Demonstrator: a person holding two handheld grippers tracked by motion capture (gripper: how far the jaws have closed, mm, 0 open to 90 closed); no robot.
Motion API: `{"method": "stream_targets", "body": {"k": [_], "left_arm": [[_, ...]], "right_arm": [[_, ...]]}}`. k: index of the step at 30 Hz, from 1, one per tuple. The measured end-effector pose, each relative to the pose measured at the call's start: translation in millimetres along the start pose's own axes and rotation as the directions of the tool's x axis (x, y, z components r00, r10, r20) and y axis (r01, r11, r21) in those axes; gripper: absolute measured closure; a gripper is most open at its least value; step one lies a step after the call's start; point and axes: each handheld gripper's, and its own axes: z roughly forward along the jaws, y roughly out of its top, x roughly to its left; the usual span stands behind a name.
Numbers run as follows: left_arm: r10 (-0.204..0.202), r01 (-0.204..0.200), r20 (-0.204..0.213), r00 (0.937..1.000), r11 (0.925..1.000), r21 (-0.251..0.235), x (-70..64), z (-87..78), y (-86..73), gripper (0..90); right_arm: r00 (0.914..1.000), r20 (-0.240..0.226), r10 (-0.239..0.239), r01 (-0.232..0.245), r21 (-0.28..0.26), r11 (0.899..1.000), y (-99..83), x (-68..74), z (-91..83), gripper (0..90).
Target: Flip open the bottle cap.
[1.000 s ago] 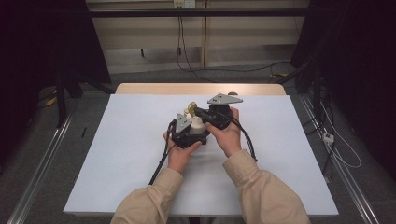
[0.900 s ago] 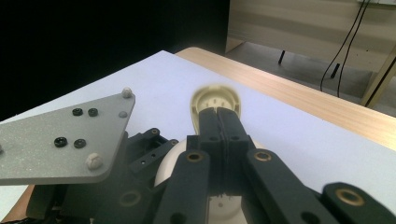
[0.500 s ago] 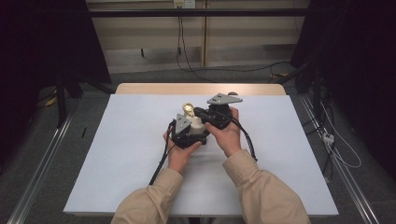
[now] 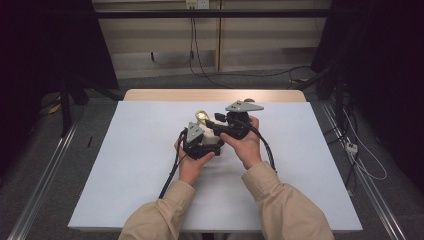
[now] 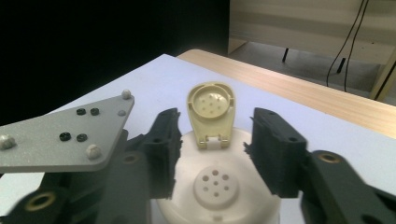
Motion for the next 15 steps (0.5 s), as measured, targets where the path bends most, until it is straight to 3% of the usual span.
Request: {"method": "stream_targets", "body": {"k": [15], "left_arm": [[0.013,-0.012,-0.009,0.9999,0.9996,0.024,-0.7,-0.4,-0.1,3.4]], "right_arm": [[0.9998,0.018,0.012,-0.012,-0.003,1.0,-7.4,-7.5,-7.1,29.0]]}}
